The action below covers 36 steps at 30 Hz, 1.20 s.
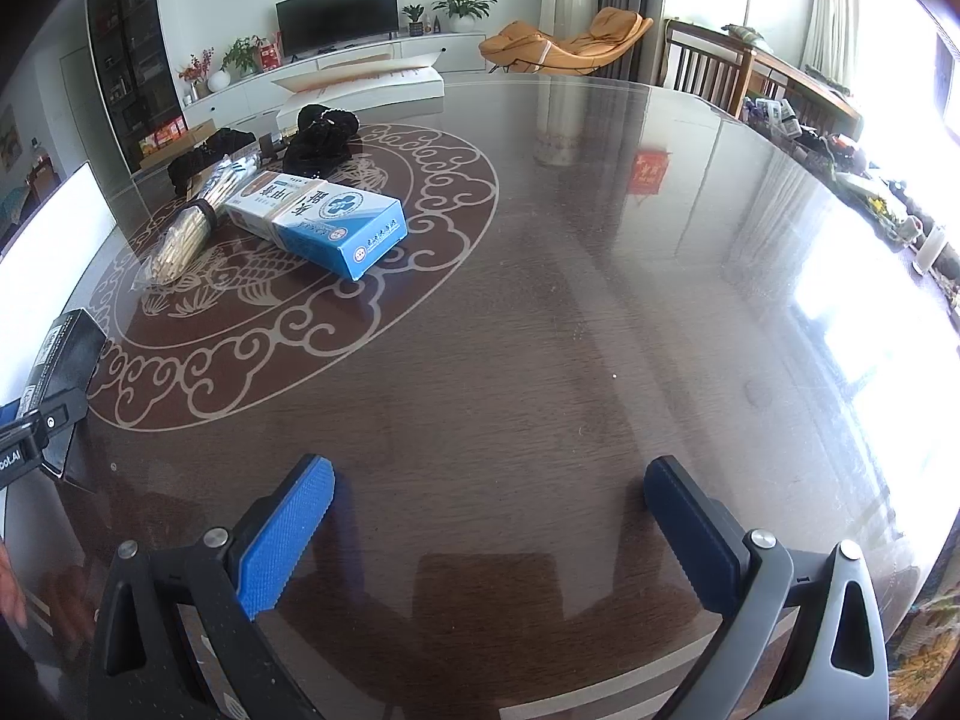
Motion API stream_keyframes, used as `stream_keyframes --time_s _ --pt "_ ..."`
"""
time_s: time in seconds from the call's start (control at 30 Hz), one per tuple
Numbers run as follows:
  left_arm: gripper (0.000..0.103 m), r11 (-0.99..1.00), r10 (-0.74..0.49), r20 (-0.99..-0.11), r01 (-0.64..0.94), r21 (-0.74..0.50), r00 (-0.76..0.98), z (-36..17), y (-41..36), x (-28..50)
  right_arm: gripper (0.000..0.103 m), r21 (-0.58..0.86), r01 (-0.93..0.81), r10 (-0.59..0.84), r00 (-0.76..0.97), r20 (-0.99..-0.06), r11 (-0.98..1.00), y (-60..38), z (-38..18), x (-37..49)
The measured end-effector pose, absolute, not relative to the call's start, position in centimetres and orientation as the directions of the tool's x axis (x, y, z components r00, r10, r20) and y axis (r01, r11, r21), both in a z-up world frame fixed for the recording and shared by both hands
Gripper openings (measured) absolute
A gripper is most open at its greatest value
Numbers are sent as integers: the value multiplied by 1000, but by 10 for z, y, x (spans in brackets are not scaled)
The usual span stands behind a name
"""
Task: Organize objects
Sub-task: 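Hold the black soap-bar box raised in the left tool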
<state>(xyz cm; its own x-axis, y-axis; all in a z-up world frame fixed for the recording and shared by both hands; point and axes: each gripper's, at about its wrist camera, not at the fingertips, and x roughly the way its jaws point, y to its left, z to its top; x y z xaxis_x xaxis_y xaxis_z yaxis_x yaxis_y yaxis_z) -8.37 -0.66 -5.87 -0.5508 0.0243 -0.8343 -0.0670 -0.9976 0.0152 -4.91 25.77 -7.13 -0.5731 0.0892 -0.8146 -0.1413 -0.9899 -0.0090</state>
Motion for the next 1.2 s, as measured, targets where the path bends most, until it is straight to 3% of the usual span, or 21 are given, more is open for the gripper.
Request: stream_keyframes --time_s 0.07,1.2 --pt "103 -997 26 -831 -72 16 -555 -64 -5 -83 103 -9 -141 89 -573 -815 -990 258 -71 -49" --pt "103 -997 33 -813 -73 12 -581 -65 -4 -83 103 -9 -141 89 -574 -814 -990 258 -72 -49"
